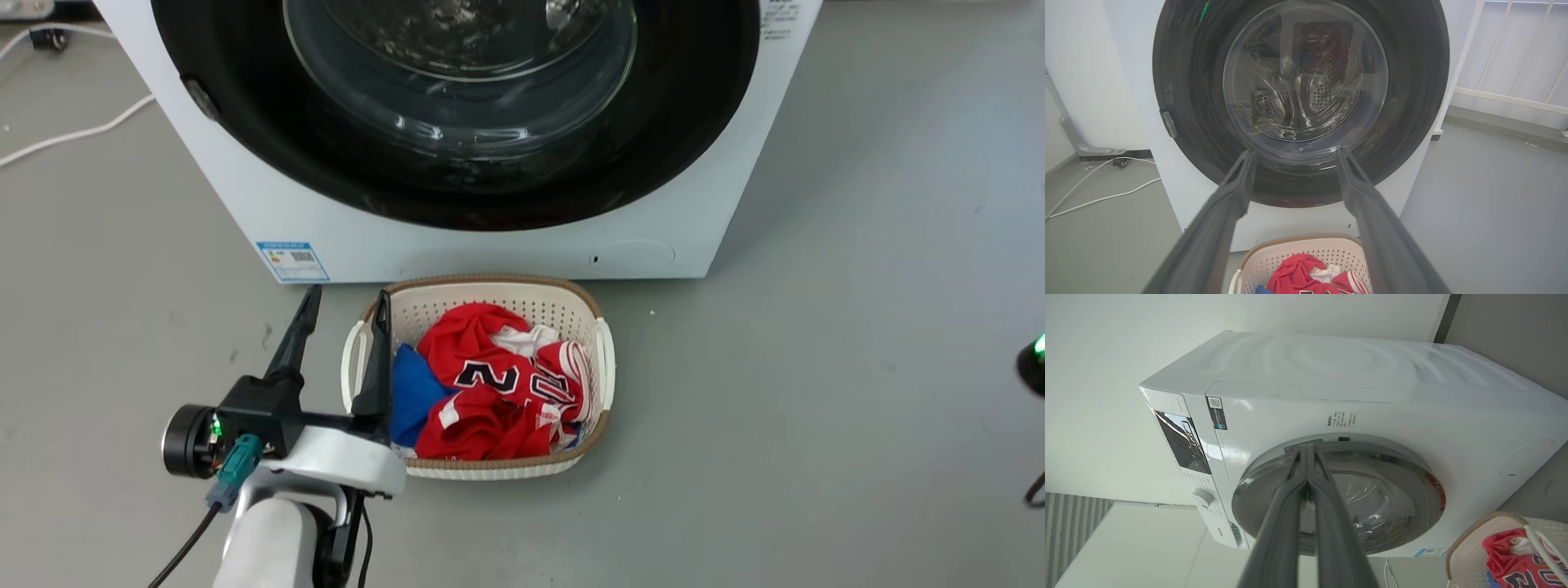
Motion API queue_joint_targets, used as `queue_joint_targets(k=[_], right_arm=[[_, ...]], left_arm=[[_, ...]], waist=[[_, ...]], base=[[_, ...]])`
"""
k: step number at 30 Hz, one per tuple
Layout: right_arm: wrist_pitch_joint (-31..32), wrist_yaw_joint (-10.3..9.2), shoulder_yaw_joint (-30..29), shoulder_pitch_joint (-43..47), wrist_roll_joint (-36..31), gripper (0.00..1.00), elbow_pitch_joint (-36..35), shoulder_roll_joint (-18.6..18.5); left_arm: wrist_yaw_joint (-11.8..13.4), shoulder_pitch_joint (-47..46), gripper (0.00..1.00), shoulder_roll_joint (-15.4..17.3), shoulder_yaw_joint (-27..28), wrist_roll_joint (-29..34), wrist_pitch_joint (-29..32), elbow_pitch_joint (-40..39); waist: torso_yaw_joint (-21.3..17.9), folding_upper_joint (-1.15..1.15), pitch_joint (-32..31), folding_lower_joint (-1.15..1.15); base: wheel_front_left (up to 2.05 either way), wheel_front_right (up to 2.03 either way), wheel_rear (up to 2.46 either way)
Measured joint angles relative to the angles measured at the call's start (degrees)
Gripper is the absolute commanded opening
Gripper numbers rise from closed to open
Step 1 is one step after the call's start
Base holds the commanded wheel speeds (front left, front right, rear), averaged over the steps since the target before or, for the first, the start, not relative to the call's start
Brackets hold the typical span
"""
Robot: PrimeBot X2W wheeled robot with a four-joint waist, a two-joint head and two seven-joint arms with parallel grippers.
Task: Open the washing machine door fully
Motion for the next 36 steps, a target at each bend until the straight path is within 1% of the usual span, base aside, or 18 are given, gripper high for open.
queue_joint_targets(k=[4,8,10,13,18,23,29,36], right_arm=[[3.5,0.0,3.7,-7.5,-0.1,0.0,5.4,-5.1],[7.7,0.0,8.9,-15.8,-1.4,0.0,9.4,-8.3],[9.5,0.0,11.4,-19.8,-2.3,0.0,11.0,-9.4],[11.1,0.01,15.0,-26.3,-4.4,0.0,13.4,-10.1],[12.6,0.0,19.8,-36.1,-7.8,0.0,18.2,-10.3],[13.6,0.0,23.3,-44.0,-10.9,0.0,21.6,-8.9],[14.1,0.01,26.7,-50.2,-14.5,0.0,23.6,-6.4],[13.5,0.0,28.1,-55.1,-17.4,0.0,26.0,-5.3]], left_arm=[[-0.1,-1.6,1.0,-0.1,-0.5,0.0,0.0,-0.8],[-0.1,-2.7,1.0,-0.2,-1.0,0.0,0.0,-1.8],[-0.1,-3.3,1.0,-0.3,-1.3,0.0,0.0,-2.4],[0.0,-4.5,1.0,-0.3,-1.9,0.0,0.0,-3.1],[0.1,-6.4,1.0,-0.4,-2.9,0.0,0.0,-4.1],[0.6,-7.7,1.0,-0.4,-4.0,-0.2,0.0,-5.1],[1.8,-8.9,1.0,-0.5,-5.3,-1.3,0.0,-6.2],[2.9,-9.9,1.0,-0.5,-6.9,-2.1,0.0,-7.0]], waist=[[0.6,0.0,2.5,0.0],[1.3,0.0,5.2,0.0],[1.6,0.0,6.5,0.0],[2.2,0.0,8.6,0.0],[3.5,0.0,11.9,0.0],[4.9,0.0,14.9,0.01],[6.1,0.0,18.3,0.01],[7.4,0.0,21.0,0.01]], base=[[0.0,0.0,0.0],[0.0,0.0,0.0],[0.0,0.0,0.0],[0.0,0.0,0.0],[0.0,0.0,0.0],[0.0,0.0,0.0],[0.0,0.0,0.0],[0.0,0.0,0.0]])
